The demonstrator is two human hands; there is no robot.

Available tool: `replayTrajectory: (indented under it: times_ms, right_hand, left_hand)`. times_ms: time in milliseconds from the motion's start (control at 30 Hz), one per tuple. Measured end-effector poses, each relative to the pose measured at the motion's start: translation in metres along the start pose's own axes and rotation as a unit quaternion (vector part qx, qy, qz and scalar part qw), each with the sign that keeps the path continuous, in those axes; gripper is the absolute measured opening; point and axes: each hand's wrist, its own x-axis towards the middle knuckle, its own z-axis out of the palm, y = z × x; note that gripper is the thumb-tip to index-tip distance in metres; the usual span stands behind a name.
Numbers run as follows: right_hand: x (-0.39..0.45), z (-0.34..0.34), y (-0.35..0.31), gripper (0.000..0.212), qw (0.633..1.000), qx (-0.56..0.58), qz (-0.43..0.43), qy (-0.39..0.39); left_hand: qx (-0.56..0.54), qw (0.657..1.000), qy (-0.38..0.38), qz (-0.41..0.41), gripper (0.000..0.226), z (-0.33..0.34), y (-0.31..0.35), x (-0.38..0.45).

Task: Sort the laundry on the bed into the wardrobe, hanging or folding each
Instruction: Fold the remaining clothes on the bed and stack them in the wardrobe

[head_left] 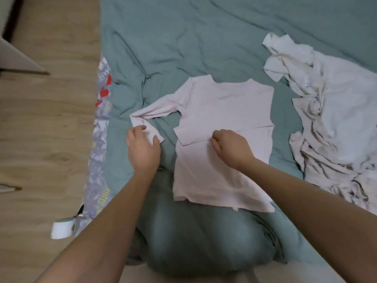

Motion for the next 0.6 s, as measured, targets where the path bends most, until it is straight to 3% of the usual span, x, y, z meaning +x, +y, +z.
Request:
replayTrajectory:
  times_ms: [67,133,200,300,367,433,600]
  right_hand:
    - [0.033,0.010,-0.018,0.022,0.998,0.054,-0.007,0.039]
    - [0.060,0.022,-0.035,0.023,0.993,0.092,-0.006,0.068]
    - [0.084,0.034,-0.049,0.022,0.990,0.104,-0.017,0.093]
    - [0.114,0.046,-0.068,0.019,0.985,0.084,-0.072,0.131]
    - [0.130,0.051,-0.079,0.018,0.981,0.065,-0.114,0.144]
    - [0.143,0.052,-0.093,0.019,0.978,0.058,-0.141,0.145]
    - [0.166,0.046,-0.144,0.024,0.976,0.117,-0.163,0.088]
  left_hand:
    - [-0.054,0.994,0.041,-0.091,0.048,0.000,-0.012,0.018]
    - [-0.098,0.984,0.014,-0.150,0.055,0.006,-0.025,0.030]
    - [-0.125,0.981,-0.009,-0.146,0.050,0.013,-0.037,0.036]
    - [-0.149,0.979,-0.030,-0.133,0.022,0.020,-0.045,0.045]
    - [-0.192,0.974,-0.024,-0.120,0.022,0.019,-0.050,0.051]
    - [-0.263,0.958,-0.002,-0.111,0.026,0.010,-0.057,0.055]
    - [-0.390,0.901,0.061,-0.177,0.007,-0.032,-0.077,0.088]
